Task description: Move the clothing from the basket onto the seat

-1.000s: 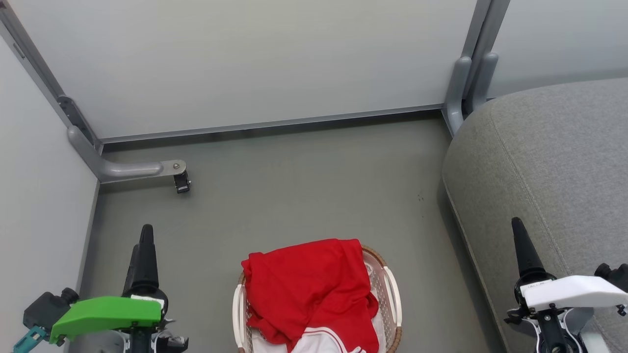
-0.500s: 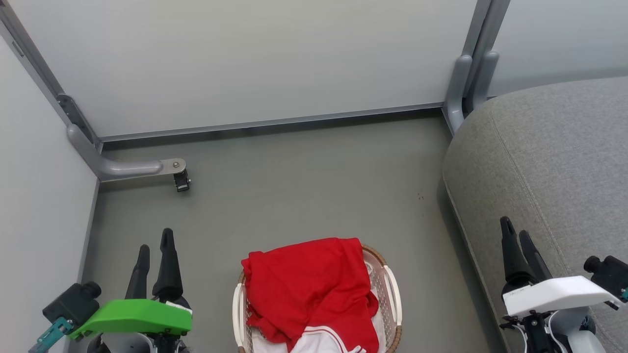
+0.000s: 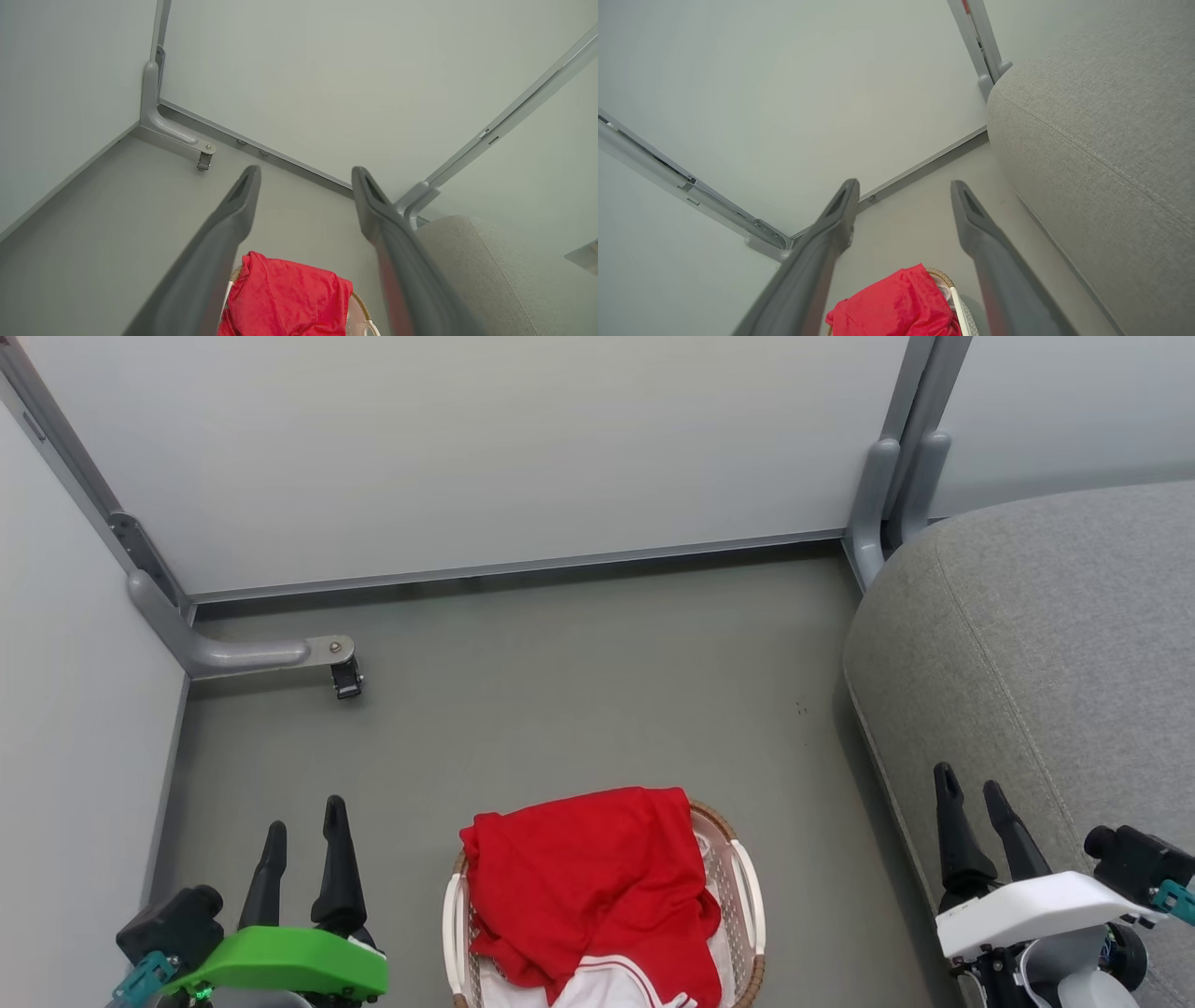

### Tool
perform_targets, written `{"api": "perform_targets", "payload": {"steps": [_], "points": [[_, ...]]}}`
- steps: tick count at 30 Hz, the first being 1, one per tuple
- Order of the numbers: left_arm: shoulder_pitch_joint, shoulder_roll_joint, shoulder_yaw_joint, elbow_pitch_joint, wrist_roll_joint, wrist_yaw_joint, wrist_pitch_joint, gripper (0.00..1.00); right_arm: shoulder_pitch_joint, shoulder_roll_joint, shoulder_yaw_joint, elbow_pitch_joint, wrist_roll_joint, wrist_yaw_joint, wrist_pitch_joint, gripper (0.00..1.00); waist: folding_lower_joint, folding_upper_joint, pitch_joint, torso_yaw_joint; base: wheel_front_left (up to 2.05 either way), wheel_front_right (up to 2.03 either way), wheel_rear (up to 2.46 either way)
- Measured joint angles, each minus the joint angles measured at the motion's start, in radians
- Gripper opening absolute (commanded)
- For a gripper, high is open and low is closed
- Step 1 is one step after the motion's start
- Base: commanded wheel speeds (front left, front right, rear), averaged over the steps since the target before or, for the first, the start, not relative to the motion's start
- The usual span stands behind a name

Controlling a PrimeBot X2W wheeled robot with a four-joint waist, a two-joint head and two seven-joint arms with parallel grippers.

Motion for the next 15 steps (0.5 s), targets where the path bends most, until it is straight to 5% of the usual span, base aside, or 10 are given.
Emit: {"api": "perform_targets", "payload": {"steps": [15], "points": [[0.015,0.001,-0.016,0.014,0.142,0.008,-0.037,1.0,0.001,-0.002,0.014,0.01,-0.15,0.0,-0.037,1.0,0.0,0.0,0.0,0.003,0.0,0.0,0.0]]}}
